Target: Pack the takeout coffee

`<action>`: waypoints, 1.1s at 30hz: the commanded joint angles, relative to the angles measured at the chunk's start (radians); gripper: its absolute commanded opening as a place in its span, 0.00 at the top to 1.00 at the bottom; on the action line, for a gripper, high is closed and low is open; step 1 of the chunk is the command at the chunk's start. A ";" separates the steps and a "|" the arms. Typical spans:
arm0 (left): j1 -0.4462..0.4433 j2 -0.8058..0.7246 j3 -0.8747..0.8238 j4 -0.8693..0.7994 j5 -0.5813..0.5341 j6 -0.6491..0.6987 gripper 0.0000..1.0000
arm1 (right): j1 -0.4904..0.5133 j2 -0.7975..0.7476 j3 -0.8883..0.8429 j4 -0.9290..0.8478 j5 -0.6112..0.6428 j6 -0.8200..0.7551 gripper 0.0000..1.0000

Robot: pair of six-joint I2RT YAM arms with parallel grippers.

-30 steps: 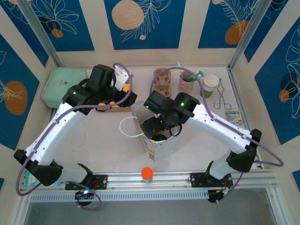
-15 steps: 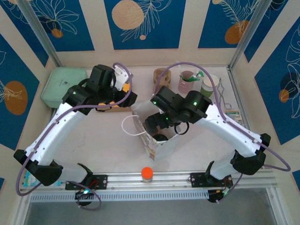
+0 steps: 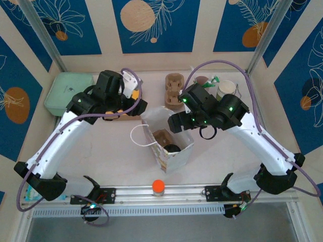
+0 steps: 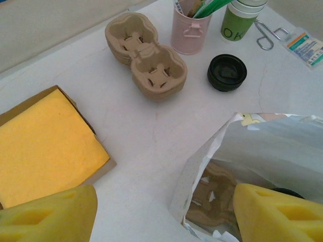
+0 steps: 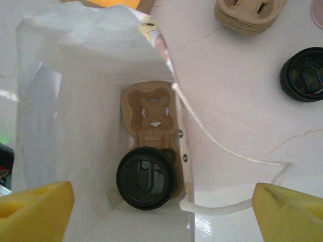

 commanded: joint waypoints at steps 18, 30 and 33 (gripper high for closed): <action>-0.012 -0.128 -0.237 0.088 0.131 -0.138 0.27 | -0.038 0.063 -0.109 0.075 -0.046 -0.053 0.45; -0.011 -0.130 -0.319 0.159 0.197 -0.188 0.27 | -0.089 0.063 -0.152 0.104 -0.070 -0.049 0.65; -0.011 -0.121 -0.319 0.162 0.201 -0.189 0.27 | -0.099 0.063 -0.156 0.108 -0.077 -0.048 0.72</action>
